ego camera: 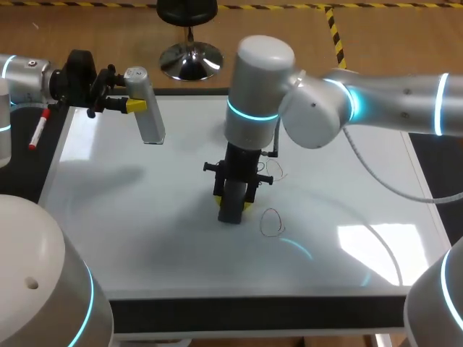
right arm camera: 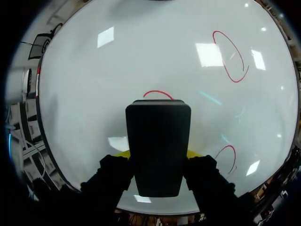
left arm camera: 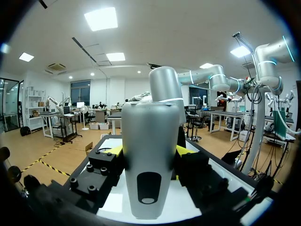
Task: Pick up the inspection probe, press it on each red-marked spot on the whiteboard one by one, put down the probe, pick up the eraser, and wipe off all the red marks.
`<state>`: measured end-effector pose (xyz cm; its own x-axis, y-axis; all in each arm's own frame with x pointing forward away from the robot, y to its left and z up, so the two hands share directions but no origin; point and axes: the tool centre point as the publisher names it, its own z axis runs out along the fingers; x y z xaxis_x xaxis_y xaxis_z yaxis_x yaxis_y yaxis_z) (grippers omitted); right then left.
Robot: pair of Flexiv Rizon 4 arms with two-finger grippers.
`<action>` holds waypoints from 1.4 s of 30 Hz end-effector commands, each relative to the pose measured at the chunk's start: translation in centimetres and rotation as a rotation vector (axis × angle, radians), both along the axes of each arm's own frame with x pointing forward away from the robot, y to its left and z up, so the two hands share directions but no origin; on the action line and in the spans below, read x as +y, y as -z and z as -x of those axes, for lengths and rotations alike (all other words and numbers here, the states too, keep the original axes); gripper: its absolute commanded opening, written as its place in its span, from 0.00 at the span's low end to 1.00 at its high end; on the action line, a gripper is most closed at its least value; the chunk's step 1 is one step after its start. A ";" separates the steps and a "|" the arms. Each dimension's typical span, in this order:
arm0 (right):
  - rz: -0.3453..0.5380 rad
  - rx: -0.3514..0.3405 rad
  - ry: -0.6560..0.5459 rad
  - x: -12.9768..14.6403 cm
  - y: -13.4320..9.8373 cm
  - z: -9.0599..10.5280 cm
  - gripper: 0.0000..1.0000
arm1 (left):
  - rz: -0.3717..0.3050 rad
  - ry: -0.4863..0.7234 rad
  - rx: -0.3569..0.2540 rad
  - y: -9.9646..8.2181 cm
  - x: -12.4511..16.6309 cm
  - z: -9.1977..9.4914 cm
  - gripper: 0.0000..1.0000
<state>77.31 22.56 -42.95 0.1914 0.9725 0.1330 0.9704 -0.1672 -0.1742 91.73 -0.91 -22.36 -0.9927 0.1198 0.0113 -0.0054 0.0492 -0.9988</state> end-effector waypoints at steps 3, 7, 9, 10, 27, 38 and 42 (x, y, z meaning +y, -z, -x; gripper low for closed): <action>-0.019 0.002 0.025 -1.7 2.3 1.2 0.00 | 0.001 0.003 -0.001 0.0 0.0 -0.1 0.00; -0.020 0.005 0.037 -2.0 2.4 1.3 0.00 | 0.001 0.003 -0.001 0.0 0.0 -0.1 0.00; -0.019 0.006 0.041 -2.1 2.4 1.4 0.00 | 0.001 0.003 -0.001 0.0 0.0 -0.1 0.00; -0.020 0.006 0.042 -2.2 2.3 1.5 0.00 | 0.001 0.003 -0.001 0.0 0.0 -0.1 0.00; 0.026 -0.001 -0.036 -1.1 -0.3 -2.1 0.00 | 0.001 0.003 -0.001 0.0 0.0 -0.1 0.00; 0.019 0.006 -0.083 0.1 0.3 -4.7 0.00 | 0.001 0.003 -0.001 0.0 0.0 -0.1 0.00; 0.019 0.007 -0.107 0.8 0.5 -5.5 0.00 | 0.001 0.003 -0.001 0.0 0.0 -0.1 0.00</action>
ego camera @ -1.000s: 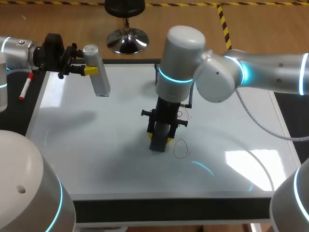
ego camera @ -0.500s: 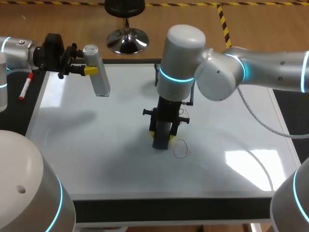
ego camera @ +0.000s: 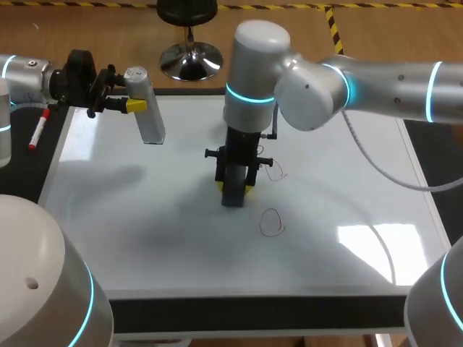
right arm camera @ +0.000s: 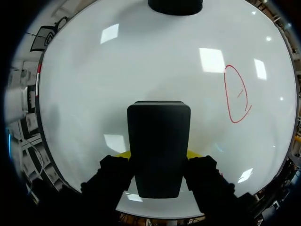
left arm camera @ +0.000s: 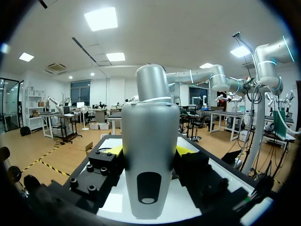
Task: Pick up the inspection probe, press it on each red-marked spot on the whiteboard one by one, put down the probe, pick up the eraser, and wipe off all the red marks.
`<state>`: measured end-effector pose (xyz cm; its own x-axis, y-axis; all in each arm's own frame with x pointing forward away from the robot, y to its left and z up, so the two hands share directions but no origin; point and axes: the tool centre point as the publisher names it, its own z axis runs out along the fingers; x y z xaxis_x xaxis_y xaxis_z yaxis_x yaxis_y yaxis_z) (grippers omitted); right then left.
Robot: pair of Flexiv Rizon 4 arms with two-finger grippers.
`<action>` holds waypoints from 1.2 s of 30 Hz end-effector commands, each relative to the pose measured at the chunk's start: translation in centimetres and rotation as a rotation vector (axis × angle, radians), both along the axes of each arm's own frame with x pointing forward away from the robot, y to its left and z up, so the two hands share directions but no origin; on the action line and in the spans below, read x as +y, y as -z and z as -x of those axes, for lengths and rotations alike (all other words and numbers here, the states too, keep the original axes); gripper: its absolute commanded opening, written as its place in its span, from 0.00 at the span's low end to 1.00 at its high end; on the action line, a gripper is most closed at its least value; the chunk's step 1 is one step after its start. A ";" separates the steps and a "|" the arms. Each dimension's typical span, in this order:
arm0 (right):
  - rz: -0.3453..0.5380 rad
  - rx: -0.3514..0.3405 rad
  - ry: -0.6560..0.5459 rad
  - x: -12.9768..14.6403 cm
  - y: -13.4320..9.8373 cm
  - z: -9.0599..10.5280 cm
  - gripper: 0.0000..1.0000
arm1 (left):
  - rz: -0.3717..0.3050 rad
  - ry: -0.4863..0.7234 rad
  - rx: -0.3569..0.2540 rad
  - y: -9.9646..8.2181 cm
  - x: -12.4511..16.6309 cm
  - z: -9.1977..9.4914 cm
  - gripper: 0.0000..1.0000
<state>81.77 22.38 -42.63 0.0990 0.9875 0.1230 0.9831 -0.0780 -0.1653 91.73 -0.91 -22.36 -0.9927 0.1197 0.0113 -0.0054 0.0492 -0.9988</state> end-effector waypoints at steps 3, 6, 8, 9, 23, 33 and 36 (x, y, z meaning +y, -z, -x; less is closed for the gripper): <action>0.002 0.004 -0.038 1.7 0.9 -1.5 0.00 | 0.001 0.003 -0.001 0.0 0.0 -0.1 0.00; 0.006 -0.001 -0.057 2.5 0.8 -1.9 0.00 | 0.001 0.003 -0.001 0.0 0.0 -0.1 0.00; 0.009 -0.002 -0.064 2.9 0.7 -2.0 0.00 | 0.001 0.003 -0.001 0.0 0.0 -0.1 0.00; 0.012 -0.002 -0.069 2.9 0.7 -2.1 0.00 | 0.001 0.003 -0.001 0.0 0.0 -0.1 0.00; -0.001 0.036 0.012 0.1 1.8 0.0 0.00 | 0.001 0.003 -0.001 0.0 0.0 -0.1 0.00; -0.010 0.056 0.064 -1.6 2.0 1.8 0.00 | 0.001 0.003 -0.001 0.0 0.0 -0.1 0.00; -0.014 0.064 0.081 -2.0 1.9 2.1 0.00 | 0.001 0.003 -0.001 0.0 0.0 -0.1 0.00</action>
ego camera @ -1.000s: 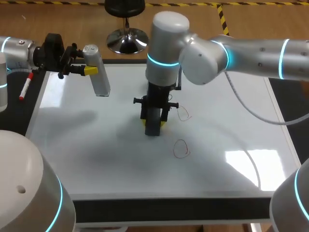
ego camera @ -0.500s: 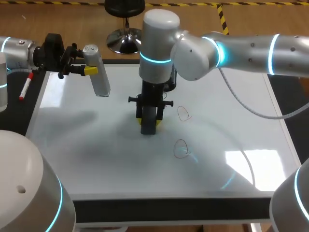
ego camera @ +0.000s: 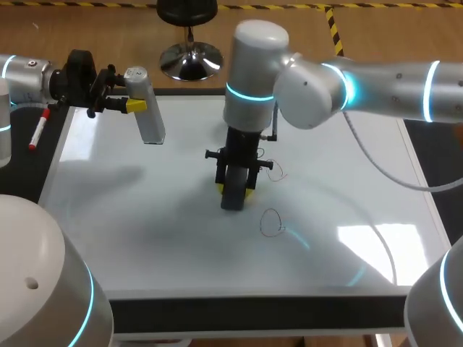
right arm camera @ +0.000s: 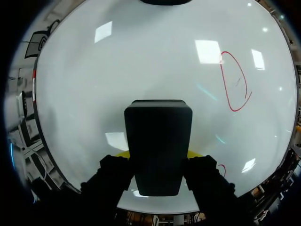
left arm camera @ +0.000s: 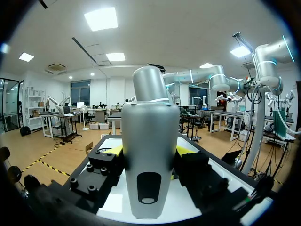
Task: Pick up the inspection probe, press it on each red-marked spot on the whiteboard one by one, put down the probe, pick up the eraser, and wipe off all the red marks.
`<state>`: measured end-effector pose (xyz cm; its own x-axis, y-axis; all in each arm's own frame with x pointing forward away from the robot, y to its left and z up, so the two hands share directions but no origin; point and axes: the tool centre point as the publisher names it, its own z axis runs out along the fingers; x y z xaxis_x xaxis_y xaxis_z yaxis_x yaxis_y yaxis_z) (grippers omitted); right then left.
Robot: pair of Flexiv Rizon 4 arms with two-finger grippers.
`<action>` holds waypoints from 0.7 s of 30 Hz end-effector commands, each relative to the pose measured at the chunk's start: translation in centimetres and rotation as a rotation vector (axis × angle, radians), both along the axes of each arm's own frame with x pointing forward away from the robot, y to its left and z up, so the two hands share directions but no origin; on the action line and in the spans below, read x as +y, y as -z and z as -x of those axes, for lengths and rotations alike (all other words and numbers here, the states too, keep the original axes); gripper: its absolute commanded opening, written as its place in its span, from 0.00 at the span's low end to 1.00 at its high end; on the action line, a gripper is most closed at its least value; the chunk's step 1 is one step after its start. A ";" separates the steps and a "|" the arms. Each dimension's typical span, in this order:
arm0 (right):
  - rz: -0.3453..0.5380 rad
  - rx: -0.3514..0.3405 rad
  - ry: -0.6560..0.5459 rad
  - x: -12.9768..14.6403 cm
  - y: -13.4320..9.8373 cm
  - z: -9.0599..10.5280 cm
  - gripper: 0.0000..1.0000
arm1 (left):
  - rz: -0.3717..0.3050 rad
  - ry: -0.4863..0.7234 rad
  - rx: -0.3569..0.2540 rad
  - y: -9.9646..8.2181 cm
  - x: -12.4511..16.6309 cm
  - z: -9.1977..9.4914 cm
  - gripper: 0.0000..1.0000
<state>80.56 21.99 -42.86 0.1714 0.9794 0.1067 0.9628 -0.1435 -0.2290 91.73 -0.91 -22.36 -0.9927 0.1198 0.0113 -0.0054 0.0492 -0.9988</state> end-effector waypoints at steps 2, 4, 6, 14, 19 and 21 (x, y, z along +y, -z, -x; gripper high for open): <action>-0.022 -0.003 0.019 -1.8 1.4 0.9 0.00 | 0.001 0.003 -0.001 0.0 0.0 -0.1 0.00; -0.022 -0.012 0.021 -1.9 1.0 0.9 0.00 | 0.001 0.003 -0.001 0.0 0.0 -0.1 0.00; -0.018 -0.019 0.019 -2.0 0.5 0.8 0.00 | 0.001 0.003 -0.001 0.0 0.0 -0.1 0.00; 0.021 -0.050 0.007 -2.0 -2.2 0.5 0.00 | 0.001 0.003 -0.001 0.0 0.0 -0.1 0.00; 0.039 -0.059 0.001 -2.1 -3.6 0.6 0.00 | 0.001 0.003 -0.001 0.0 0.0 -0.1 0.00; 0.049 -0.060 -0.003 -2.1 -4.1 0.7 0.00 | 0.001 0.003 -0.001 0.0 0.0 -0.1 0.00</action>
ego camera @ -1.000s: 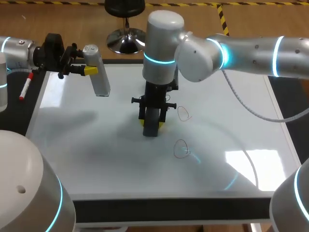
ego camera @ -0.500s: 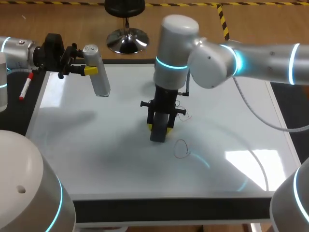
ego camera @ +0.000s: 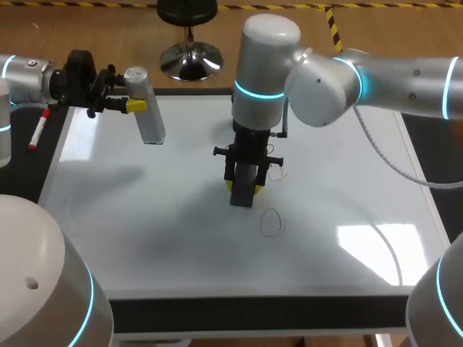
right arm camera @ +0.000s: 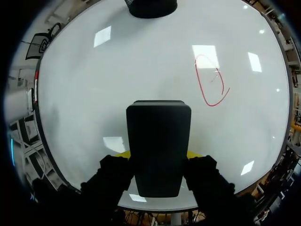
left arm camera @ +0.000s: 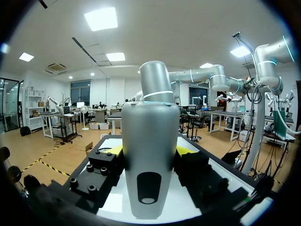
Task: Pick up the inspection probe, press it on each red-marked spot on the whiteboard one by one, put down the probe, pick up the eraser, and wipe off all the red marks.
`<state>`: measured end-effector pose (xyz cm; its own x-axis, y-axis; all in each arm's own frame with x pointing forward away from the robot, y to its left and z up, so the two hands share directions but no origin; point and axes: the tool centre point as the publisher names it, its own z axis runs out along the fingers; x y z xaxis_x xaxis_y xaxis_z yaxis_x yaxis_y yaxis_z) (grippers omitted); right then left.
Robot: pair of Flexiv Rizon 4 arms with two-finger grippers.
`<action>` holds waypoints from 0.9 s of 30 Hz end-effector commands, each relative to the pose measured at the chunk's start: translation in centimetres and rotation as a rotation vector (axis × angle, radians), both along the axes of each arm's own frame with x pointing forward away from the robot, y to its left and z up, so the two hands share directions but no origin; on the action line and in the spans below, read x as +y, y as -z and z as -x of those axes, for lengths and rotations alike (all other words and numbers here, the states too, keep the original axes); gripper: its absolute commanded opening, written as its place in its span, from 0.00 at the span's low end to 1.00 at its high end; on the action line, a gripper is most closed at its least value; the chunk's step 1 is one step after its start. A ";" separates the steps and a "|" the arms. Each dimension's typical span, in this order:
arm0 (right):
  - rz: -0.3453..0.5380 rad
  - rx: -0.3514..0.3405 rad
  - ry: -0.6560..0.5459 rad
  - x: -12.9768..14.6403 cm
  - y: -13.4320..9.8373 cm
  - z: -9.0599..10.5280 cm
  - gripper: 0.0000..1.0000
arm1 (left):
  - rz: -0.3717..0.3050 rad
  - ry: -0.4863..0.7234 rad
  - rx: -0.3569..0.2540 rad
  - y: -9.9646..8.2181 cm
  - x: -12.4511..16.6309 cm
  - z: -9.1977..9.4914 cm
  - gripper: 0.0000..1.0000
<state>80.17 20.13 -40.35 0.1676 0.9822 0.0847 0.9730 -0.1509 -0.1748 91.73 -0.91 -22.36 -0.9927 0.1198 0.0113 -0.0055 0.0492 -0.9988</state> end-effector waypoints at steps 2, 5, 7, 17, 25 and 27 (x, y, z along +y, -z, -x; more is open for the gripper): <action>0.026 -0.015 -0.003 -0.2 -2.1 0.4 0.00 | 0.001 0.003 -0.001 0.0 0.0 -0.1 0.00; 0.069 -0.071 -0.020 0.4 -3.2 0.3 0.00 | 0.001 0.003 -0.001 0.0 0.0 -0.1 0.00; 0.143 -0.129 -0.071 1.4 -4.0 0.0 0.00 | 0.001 0.003 -0.001 0.0 0.0 -0.1 0.00; 0.143 -0.129 -0.071 1.4 -4.0 0.0 0.00 | 0.001 0.003 -0.001 0.0 0.0 -0.1 0.00; 0.143 -0.129 -0.071 1.4 -4.0 0.0 0.00 | 0.001 0.003 -0.001 0.0 0.0 -0.1 0.00; 0.143 -0.129 -0.071 1.4 -4.0 0.0 0.00 | 0.001 0.003 -0.001 0.0 0.0 -0.1 0.00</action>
